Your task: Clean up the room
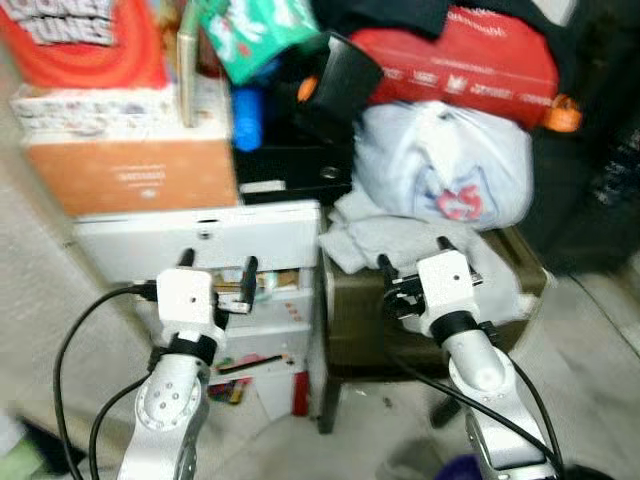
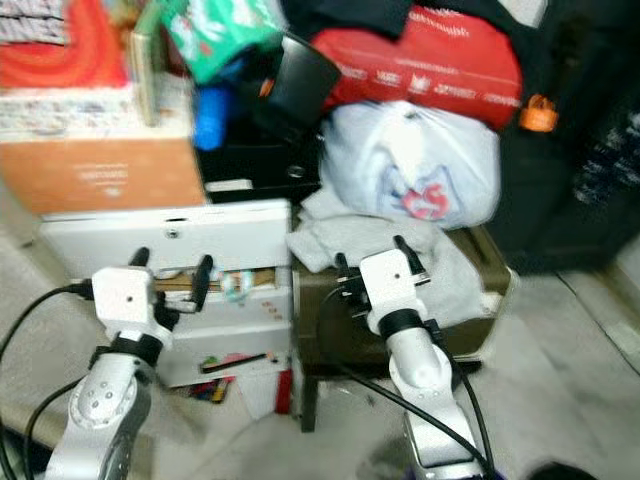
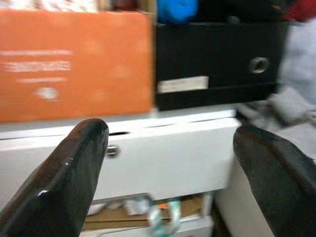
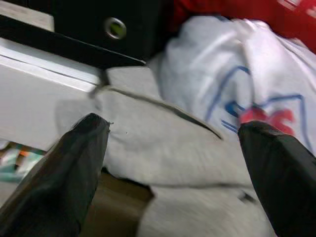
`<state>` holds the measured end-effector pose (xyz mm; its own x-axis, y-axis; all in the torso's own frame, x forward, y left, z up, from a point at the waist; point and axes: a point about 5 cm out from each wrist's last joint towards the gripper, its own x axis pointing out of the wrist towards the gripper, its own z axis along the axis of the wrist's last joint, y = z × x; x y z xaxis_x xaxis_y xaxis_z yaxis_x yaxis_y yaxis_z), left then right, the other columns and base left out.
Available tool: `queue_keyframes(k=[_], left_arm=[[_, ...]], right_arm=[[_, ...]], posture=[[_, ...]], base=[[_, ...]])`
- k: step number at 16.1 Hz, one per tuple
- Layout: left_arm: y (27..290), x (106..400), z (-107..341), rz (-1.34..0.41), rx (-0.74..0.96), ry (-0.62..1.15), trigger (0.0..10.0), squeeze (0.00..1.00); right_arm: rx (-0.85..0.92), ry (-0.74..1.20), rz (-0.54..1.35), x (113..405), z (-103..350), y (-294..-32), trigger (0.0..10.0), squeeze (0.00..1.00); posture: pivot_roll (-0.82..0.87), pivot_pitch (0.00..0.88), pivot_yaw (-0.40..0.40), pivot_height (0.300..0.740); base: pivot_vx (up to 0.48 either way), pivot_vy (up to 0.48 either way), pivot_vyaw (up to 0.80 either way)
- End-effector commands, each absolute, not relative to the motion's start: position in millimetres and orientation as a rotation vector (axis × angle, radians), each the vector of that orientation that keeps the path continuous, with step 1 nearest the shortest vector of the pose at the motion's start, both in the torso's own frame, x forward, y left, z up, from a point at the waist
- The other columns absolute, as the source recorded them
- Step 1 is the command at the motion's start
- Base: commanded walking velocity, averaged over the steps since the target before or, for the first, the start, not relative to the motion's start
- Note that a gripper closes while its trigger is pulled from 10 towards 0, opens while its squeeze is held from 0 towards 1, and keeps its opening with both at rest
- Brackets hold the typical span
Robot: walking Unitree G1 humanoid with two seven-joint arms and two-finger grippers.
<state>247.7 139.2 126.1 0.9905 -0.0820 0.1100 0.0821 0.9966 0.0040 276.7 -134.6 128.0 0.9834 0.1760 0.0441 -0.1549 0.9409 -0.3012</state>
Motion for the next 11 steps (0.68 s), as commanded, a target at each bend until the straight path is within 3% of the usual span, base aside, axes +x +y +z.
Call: queue_keyframes(k=[1,4,8,11], left_arm=[[134,248,125,-0.092,0.003,-0.093,10.0,0.0],[139,242,121,-0.115,-0.01,-0.073,10.0,0.0],[169,212,108,-0.091,0.042,0.013,10.0,0.0],[175,204,105,-0.084,0.05,0.035,10.0,0.0]], right_arm=[[-0.301,-0.063,0.134,277,128,-143,10.0,0.0],[-0.238,-0.031,0.086,271,125,-151,10.0,0.0],[-0.232,0.052,0.05,228,114,-172,10.0,0.0],[-0.237,0.096,0.03,216,108,-180,10.0,0.0]], posture=[[-0.1,0.042,-0.053,0.74],[-0.09,0.048,-0.051,0.74],[-0.09,0.068,-0.04,0.74],[-0.09,0.071,-0.036,0.74]], base=[[0.0,0.0,0.0],[0.0,0.0,0.0],[0.0,0.0,0.0],[0.0,0.0,0.0]])
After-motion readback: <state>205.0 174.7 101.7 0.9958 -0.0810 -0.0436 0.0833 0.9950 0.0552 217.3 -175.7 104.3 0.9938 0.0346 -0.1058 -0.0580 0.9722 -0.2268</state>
